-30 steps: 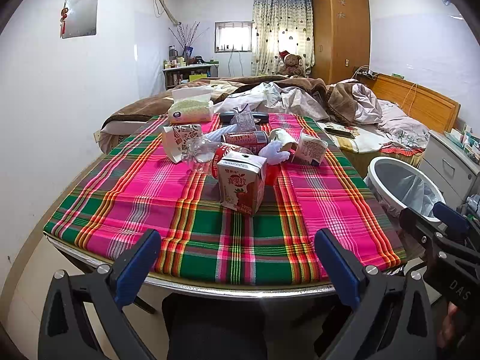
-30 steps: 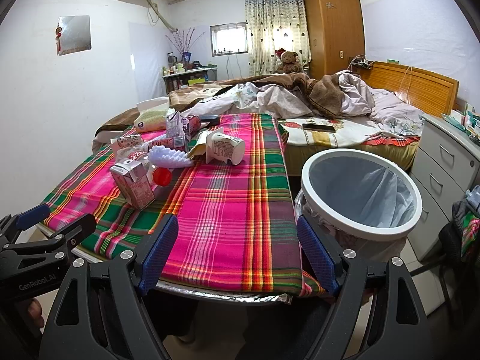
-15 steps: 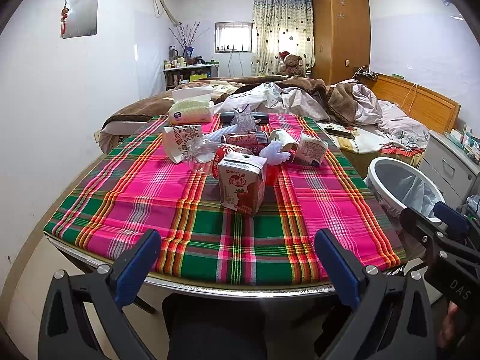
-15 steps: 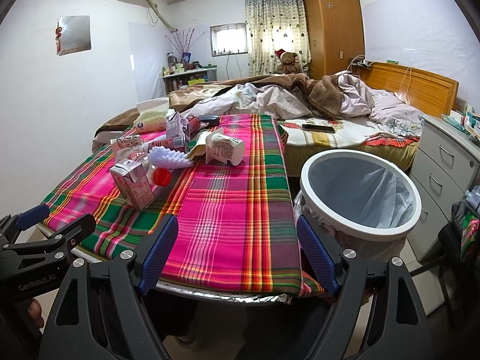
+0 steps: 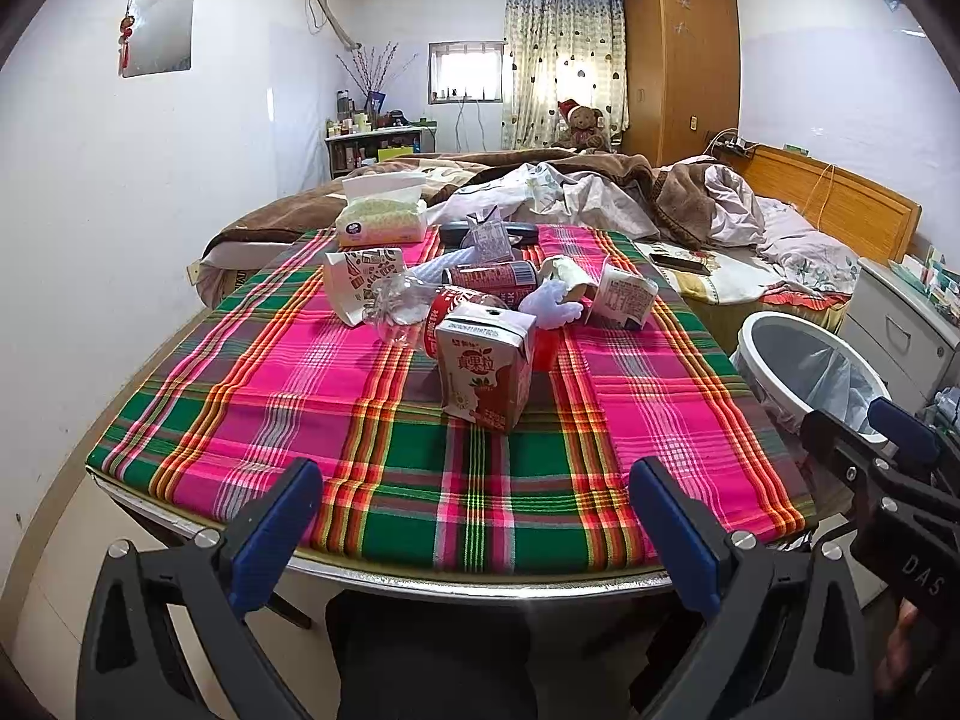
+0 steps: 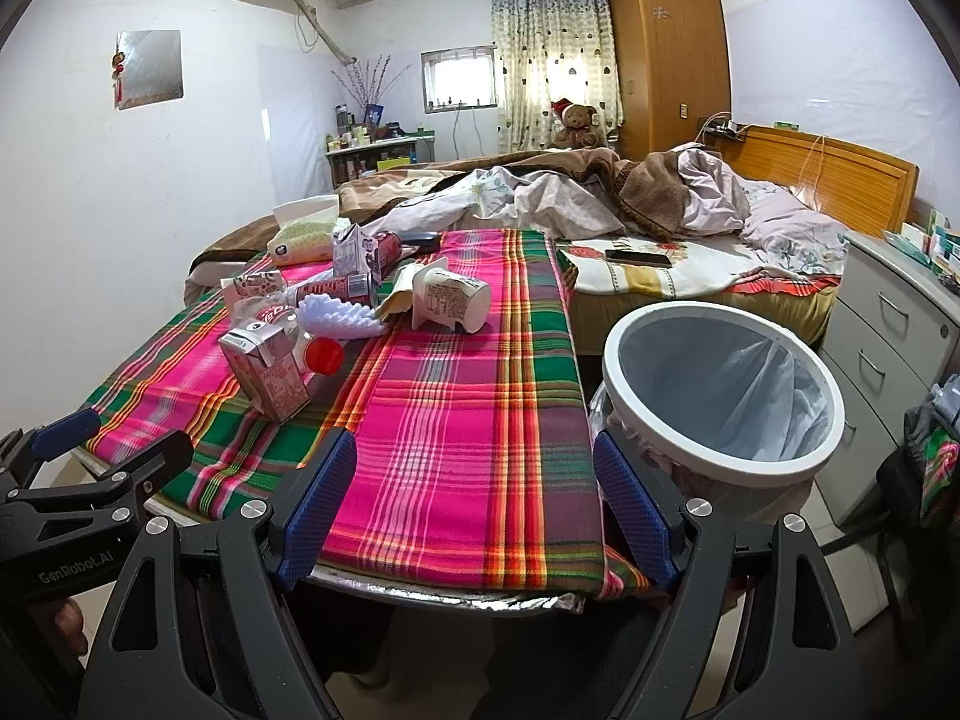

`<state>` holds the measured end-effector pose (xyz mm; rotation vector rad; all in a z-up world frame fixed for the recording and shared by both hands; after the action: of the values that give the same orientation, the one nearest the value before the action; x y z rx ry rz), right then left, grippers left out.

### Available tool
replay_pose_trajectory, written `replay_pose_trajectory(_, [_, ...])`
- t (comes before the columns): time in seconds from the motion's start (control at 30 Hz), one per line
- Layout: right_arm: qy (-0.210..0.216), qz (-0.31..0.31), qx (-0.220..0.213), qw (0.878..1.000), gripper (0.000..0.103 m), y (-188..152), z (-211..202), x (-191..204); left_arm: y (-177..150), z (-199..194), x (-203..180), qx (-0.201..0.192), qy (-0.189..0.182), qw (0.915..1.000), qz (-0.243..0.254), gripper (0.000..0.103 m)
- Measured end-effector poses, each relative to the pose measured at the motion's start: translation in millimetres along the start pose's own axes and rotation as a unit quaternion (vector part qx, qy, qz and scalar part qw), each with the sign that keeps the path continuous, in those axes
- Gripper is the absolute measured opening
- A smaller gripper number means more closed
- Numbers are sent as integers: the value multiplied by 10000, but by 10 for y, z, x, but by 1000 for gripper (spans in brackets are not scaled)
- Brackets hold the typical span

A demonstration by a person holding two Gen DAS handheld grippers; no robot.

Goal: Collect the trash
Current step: 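Grasp the pink milk carton with the left tool while the right tool grasps the white yogurt cup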

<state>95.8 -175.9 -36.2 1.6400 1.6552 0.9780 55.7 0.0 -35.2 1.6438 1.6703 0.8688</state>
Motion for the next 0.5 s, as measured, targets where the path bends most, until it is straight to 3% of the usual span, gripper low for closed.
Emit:
replay_pose_trajectory(0.37, [45,-60,16,10000,83,91,196,14,45,337,81,178,-7,9998,75,103])
replay_pose_trajectory(0.5, [241,-95,33,9997,83,202,388,38,85,526,99,235,-81,9996,134,103])
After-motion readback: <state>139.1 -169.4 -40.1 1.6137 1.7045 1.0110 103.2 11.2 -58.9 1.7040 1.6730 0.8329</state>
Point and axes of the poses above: each gripper's, at about its wrist camera, not at the fingertips, and z roughly the way its jaws point, x to its left, y to its top, the point moved 7 cm from there along z, roughly the way its jaws point, and after that the axes turned 1 degree about y, right-handed, at the moved point
